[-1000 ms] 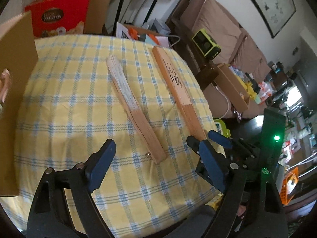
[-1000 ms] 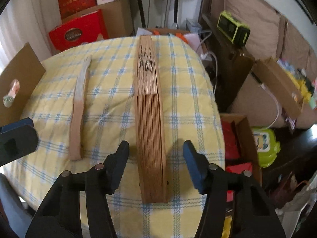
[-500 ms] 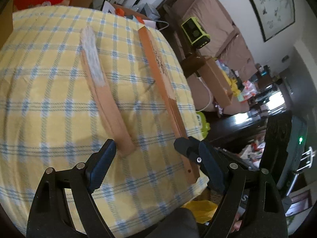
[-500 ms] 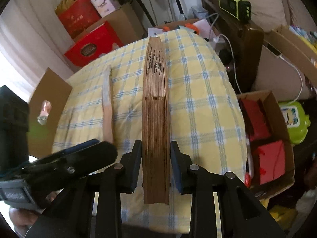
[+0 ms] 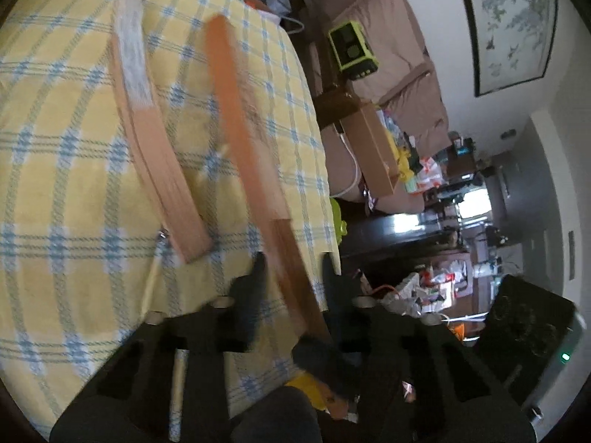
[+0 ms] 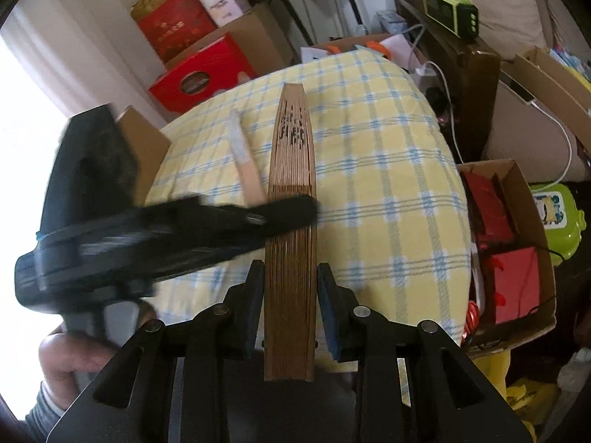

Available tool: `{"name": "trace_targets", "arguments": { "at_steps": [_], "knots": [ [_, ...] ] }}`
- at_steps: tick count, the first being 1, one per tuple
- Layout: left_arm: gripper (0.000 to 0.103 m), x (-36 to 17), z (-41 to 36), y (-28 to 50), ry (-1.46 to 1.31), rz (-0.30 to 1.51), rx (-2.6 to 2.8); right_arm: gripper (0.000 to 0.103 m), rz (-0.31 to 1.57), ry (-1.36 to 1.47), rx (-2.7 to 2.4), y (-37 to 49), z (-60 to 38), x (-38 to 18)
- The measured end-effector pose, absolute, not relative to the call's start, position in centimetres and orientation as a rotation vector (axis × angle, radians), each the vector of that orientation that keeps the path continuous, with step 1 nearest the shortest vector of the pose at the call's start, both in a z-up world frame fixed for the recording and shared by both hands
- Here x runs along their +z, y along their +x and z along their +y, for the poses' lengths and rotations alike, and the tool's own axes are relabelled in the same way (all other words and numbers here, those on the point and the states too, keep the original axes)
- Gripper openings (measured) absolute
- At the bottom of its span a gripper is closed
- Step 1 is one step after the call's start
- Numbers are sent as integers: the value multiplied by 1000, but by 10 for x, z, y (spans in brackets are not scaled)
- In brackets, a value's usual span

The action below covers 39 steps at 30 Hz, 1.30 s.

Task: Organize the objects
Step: 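Lower the open right tool around the closed wooden folding fan, then close the right tool on the fan and carry it over the box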

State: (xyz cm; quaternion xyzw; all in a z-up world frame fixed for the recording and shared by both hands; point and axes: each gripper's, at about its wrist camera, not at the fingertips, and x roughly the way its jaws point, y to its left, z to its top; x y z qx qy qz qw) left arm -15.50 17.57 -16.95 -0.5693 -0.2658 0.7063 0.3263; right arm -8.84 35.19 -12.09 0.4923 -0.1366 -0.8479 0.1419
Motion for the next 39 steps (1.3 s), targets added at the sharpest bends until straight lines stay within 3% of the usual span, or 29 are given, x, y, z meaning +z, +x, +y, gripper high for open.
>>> {"name": "trace_targets", "arguments": {
  "at_steps": [12,23,39],
  "knots": [
    [14,-100,141,-135,-1290,-660,1988,29,-220,1273,-2475,-74,314,-66],
    [15,-30,34,-128,-1083,-777,2193,29,15,1082,-2356,-81,222,7],
    [16,-42,-147,-155,-1124,-943,2433,29,148,1071,-2056,-134,41,3]
  ]
}}
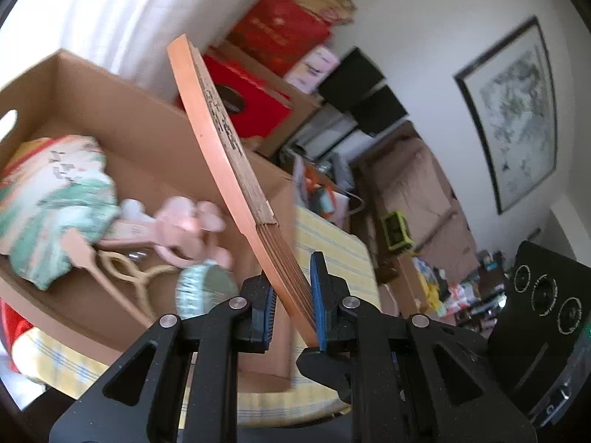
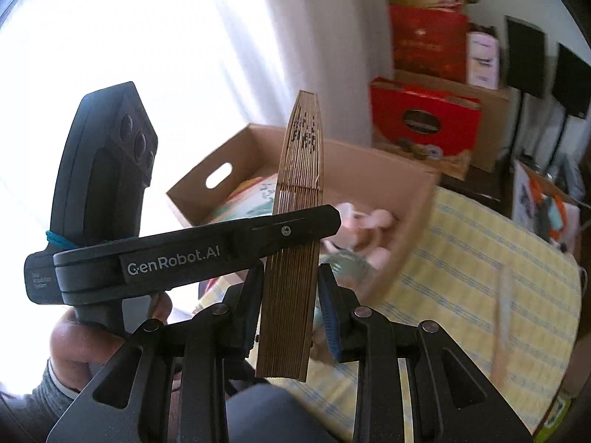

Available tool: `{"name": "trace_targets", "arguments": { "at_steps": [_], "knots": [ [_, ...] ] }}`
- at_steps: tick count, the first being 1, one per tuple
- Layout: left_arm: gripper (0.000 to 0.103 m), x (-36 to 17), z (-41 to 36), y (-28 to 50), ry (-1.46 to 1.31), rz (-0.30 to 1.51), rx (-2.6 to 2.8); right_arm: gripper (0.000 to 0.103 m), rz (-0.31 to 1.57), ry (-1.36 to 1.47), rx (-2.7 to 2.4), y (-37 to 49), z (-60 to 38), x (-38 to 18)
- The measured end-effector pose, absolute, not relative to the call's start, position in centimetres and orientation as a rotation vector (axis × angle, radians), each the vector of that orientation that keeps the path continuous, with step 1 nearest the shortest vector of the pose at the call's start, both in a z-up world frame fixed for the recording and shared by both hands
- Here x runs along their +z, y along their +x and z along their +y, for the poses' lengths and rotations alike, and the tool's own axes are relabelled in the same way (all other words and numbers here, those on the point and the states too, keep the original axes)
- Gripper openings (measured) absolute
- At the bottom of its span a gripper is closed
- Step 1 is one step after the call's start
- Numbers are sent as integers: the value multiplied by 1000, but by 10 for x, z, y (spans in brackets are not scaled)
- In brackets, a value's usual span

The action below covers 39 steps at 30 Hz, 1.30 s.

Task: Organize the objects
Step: 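Close the right tool on the fan and carry it over the box, then lower the wooden fan into the box and open the right tool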

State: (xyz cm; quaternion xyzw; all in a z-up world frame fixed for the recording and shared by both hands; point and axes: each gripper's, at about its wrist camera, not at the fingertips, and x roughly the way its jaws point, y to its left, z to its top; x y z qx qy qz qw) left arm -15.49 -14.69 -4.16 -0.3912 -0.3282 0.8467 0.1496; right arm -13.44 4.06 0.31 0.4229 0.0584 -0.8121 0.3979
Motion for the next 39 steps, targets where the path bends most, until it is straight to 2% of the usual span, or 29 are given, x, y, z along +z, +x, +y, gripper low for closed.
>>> {"name": "trace_targets", "arguments": {
  "at_steps": [11,18,19,21,22,27,31,36,39],
  "knots": [
    [15,-93,-192,-170,-1285,-959,2455,29,148,1161,-1964,-162,-15,-48],
    [15,-100,-190,-175,-1312,-920,2504,29,171,1209,-1951,-166,-25,-69],
    [16,-100,-191,-175,-1313,-909,2519,28,182,1215,-1951,-167,-26,-72],
    [29,-100,-192,-174,-1316,-911,2526,28,211,1233,-1959,-168,-26,-78],
    [31,-101,-194,-173,-1321,-918,2528,28,221,1240,-1963,-169,-26,-81],
    [38,-100,-203,-167,-1309,-951,2547,25,261,1261,-1969,-170,-25,-86],
    [39,-92,-202,-164,-1301,-914,2566,29,278,1246,-1976,-165,-23,-81],
    [51,-74,-193,-155,-1280,-813,2619,29,248,1205,-1996,-159,-11,-61],
    [54,-65,-188,-152,-1271,-784,2629,34,242,1175,-2026,-153,-2,-46]
  ]
}}
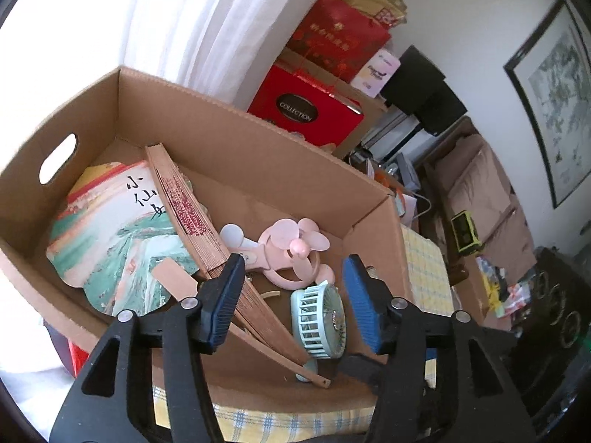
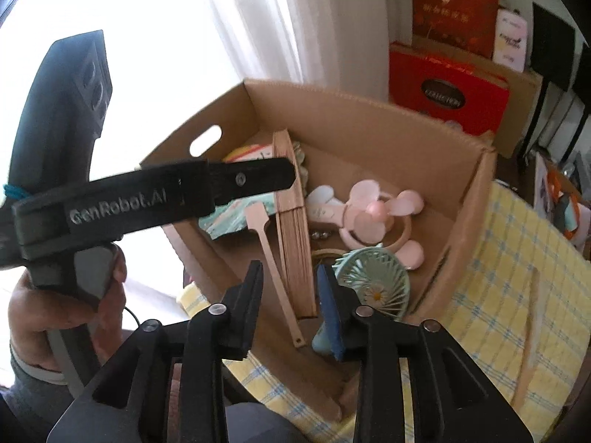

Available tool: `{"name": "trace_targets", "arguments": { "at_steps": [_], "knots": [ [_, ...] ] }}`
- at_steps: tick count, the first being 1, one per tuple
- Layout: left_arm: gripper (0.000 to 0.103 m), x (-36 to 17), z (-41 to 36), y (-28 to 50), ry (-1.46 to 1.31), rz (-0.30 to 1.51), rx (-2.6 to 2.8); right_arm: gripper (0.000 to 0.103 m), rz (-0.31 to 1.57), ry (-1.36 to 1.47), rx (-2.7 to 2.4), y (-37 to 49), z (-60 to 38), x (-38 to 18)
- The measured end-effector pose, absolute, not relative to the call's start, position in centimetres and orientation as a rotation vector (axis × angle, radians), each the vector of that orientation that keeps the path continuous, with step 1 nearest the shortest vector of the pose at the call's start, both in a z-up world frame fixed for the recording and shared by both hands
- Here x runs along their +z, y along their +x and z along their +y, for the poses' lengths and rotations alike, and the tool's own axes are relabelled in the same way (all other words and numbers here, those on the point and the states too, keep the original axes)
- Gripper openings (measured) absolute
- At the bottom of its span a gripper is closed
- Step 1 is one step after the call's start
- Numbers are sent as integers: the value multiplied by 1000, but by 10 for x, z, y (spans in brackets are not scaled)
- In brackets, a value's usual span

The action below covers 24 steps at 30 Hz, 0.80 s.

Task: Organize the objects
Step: 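Lower the wooden fan into the box and open the right tool, then withdraw the right tool from the box toward the remaining wooden fan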

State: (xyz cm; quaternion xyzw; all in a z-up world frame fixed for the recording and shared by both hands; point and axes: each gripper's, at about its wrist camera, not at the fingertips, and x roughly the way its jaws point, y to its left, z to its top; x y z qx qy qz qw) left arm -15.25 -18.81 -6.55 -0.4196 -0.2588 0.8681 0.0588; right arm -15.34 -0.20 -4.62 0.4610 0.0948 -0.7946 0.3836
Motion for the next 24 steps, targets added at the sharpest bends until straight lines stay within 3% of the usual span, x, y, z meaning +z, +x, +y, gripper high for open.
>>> {"name": "trace_targets", "arguments": {
  "at_steps": [5,11,19,20,21,22,24],
  "knots": [
    [64,-54,-178,-145,-1257,-733,2648,48,255,1141,-2078,-144,20,-28],
    [65,-44,-152,-136,-1268,-626,2649,61,248,1141,-2158,-142,53,-18],
    [67,-35,-111,-128,-1272,-501,2630,70,210,1154,-2260,-146,102,-10],
    [70,-34,-107,-128,-1270,-490,2629,71,205,1157,-2269,-146,106,-10],
    [83,-33,-102,-127,-1266,-480,2629,71,199,1160,-2279,-146,110,-9],
    [87,-31,-99,-126,-1256,-475,2630,71,189,1164,-2290,-147,117,-9],
    [89,-28,-92,-124,-1241,-466,2627,71,172,1168,-2304,-146,126,-7]
  ]
}}
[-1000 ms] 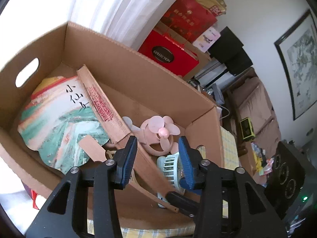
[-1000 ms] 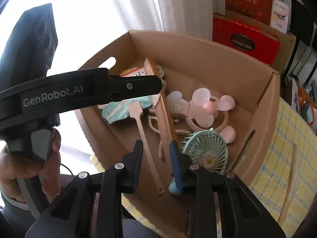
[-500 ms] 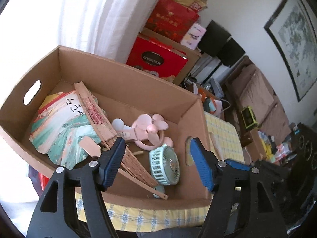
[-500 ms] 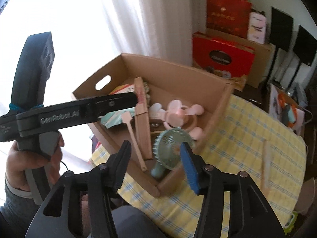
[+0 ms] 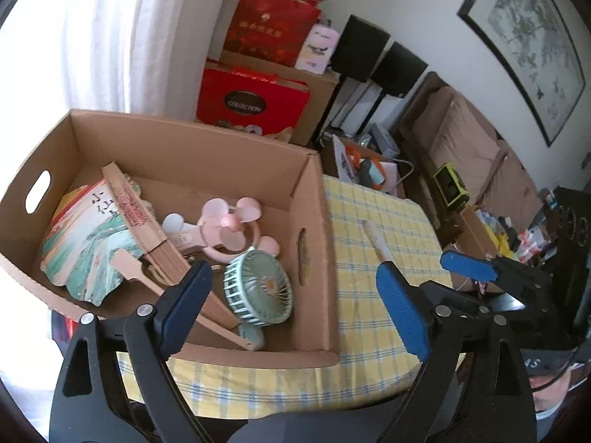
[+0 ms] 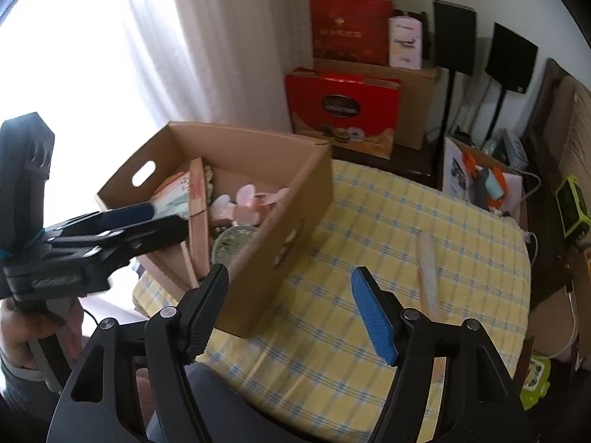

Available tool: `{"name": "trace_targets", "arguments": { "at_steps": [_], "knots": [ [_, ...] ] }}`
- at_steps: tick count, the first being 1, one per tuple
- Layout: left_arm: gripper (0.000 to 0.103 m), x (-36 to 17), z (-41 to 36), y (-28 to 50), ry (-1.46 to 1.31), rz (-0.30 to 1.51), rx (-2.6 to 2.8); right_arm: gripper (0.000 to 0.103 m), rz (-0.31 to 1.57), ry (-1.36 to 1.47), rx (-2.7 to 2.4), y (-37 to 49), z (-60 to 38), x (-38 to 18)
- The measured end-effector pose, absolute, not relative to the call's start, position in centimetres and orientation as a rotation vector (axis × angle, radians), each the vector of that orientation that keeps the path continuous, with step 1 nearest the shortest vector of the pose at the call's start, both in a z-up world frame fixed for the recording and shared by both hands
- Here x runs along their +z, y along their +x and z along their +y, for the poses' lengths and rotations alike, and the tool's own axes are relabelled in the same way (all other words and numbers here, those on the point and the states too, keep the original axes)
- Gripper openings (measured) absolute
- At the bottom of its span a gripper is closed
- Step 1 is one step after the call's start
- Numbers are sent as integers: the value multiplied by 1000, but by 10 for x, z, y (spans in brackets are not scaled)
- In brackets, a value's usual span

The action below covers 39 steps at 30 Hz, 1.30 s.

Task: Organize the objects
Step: 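Withdraw the right tool from the box toward the remaining wooden fan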

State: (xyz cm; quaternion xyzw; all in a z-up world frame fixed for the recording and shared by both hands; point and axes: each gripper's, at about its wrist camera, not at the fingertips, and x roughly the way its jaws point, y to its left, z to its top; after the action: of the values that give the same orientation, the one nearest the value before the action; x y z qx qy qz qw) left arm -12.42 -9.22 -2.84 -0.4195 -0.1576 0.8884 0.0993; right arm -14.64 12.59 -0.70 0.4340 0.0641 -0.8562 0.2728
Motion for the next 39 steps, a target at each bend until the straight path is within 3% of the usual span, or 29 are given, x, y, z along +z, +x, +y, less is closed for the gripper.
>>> {"name": "trace_targets", "arguments": {
  "at_steps": [5,12,16,39],
  "knots": [
    [90,-23,-72,-123,-1245,-384,2630,72,131,1170,-2344,-146,148,-4],
    [95,-15,-45,-118,-1233,-273,2635,87,85,1160,-2421,-144,177,1],
    [100,-16,-31,-118,-1242,-254,2609,103,56,1166,-2437,-143,194,1],
    [103,-46,58,-135,-1274,-207,2508,103,1,1288,-2576,-144,287,-45]
  ]
}}
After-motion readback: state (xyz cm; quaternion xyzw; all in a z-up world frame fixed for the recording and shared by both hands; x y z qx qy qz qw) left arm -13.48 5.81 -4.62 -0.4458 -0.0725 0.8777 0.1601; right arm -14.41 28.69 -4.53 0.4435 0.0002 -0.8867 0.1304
